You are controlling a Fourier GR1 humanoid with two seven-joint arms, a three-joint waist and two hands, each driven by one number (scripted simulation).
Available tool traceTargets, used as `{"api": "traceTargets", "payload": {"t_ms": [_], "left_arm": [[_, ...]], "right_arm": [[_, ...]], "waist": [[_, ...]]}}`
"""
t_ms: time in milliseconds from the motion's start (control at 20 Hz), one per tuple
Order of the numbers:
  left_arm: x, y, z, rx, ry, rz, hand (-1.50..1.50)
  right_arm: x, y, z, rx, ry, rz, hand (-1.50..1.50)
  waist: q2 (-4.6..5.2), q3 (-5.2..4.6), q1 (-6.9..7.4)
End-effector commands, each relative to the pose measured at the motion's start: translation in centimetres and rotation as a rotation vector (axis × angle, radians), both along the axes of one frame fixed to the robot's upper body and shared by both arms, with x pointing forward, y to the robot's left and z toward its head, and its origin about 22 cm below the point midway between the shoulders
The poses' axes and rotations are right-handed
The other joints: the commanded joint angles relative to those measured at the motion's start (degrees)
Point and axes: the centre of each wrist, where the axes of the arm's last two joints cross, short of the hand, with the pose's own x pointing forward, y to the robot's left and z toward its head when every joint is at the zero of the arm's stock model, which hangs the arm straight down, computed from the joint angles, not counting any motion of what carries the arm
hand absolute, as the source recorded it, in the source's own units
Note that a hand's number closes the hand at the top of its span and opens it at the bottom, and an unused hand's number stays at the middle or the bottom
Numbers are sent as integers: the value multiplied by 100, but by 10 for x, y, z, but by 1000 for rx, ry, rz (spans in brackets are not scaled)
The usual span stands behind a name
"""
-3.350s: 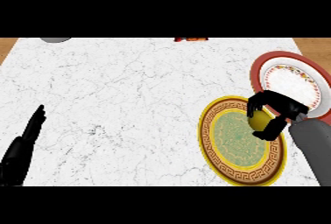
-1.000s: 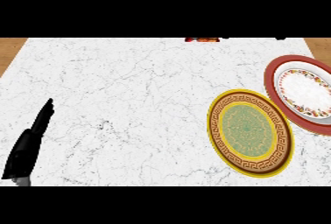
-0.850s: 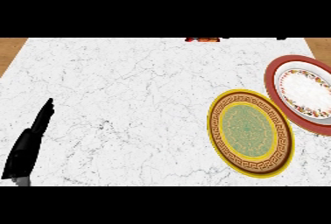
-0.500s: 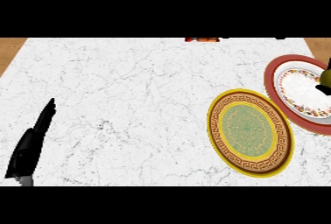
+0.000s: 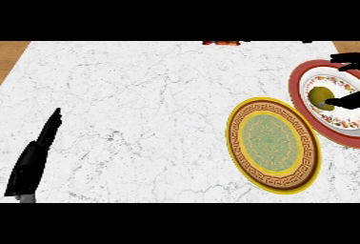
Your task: Pick the lemon from the plate and place it in the plate
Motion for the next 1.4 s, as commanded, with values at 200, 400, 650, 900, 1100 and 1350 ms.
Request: {"api": "traceTargets", "payload": {"t_ms": [200, 400, 650, 900, 1100, 1350], "left_arm": [[3, 6, 5, 1, -5, 6, 0], [-3, 8, 2, 15, -22, 9, 0], [7, 8, -3, 0, -17, 20, 0], [4, 8, 6, -8, -43, -1, 0], [5, 9, 3, -9, -24, -2, 0], [-10, 7, -9, -10, -9, -23, 0]], "right_arm": [[-6, -25, 31, 286, -194, -147, -150], [-37, -61, 27, 345, -219, -290, -150], [-75, -100, 35, 538, -269, -278, -150], [-105, -123, 31, 585, -355, -262, -150], [-132, -144, 41, 541, -359, -237, -150], [-148, -153, 40, 524, -383, -243, -150]], "waist": [[-10, -3, -60], [37, 8, 26], [82, 22, -42], [87, 40, 33], [120, 56, 42], [101, 61, 106]]}}
